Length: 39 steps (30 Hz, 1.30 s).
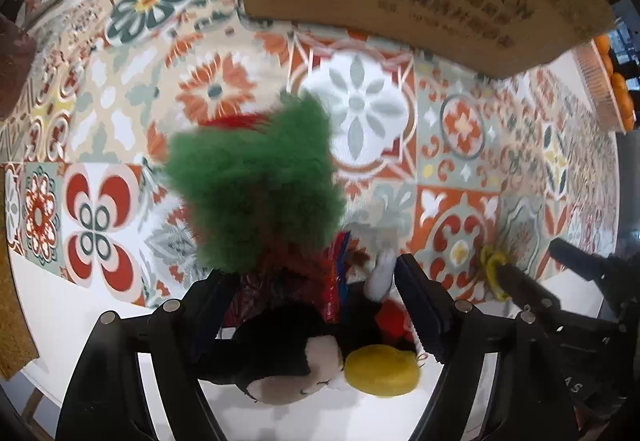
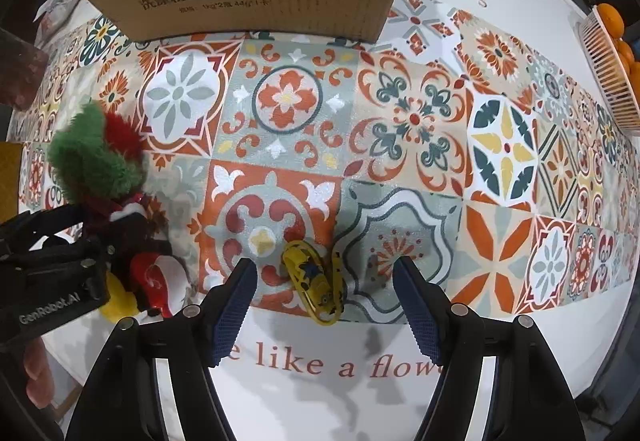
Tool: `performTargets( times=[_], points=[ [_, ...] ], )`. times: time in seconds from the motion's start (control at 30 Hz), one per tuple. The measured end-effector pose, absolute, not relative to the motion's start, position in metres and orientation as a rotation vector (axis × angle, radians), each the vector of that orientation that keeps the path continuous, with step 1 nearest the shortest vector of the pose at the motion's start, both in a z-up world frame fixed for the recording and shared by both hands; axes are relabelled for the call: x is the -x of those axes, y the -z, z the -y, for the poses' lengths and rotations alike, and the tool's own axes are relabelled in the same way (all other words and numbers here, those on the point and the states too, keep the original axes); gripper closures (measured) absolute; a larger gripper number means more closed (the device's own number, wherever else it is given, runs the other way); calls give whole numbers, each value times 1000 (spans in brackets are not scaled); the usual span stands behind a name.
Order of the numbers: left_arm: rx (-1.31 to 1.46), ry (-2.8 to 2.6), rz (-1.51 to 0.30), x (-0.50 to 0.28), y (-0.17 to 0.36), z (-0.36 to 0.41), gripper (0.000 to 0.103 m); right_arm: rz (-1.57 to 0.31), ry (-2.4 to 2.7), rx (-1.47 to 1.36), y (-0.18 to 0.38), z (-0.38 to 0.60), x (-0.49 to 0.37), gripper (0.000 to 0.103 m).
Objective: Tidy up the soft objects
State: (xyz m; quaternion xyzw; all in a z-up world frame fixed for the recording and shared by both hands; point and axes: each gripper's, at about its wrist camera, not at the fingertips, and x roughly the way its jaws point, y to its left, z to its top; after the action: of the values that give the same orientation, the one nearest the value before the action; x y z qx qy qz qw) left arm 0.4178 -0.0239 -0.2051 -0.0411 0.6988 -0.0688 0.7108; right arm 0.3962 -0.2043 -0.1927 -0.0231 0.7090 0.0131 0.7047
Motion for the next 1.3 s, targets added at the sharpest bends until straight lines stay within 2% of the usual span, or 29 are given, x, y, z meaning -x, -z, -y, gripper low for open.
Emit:
performTargets(
  times=[0.8,1.3],
  points=[
    [125,116,-1487,-422,175,1,22,-1549,-54,69,181,186,-412,31],
    [55,103,-1585,-405,209,20,22,-1590,-44,103,195,199,-393,31]
  ],
)
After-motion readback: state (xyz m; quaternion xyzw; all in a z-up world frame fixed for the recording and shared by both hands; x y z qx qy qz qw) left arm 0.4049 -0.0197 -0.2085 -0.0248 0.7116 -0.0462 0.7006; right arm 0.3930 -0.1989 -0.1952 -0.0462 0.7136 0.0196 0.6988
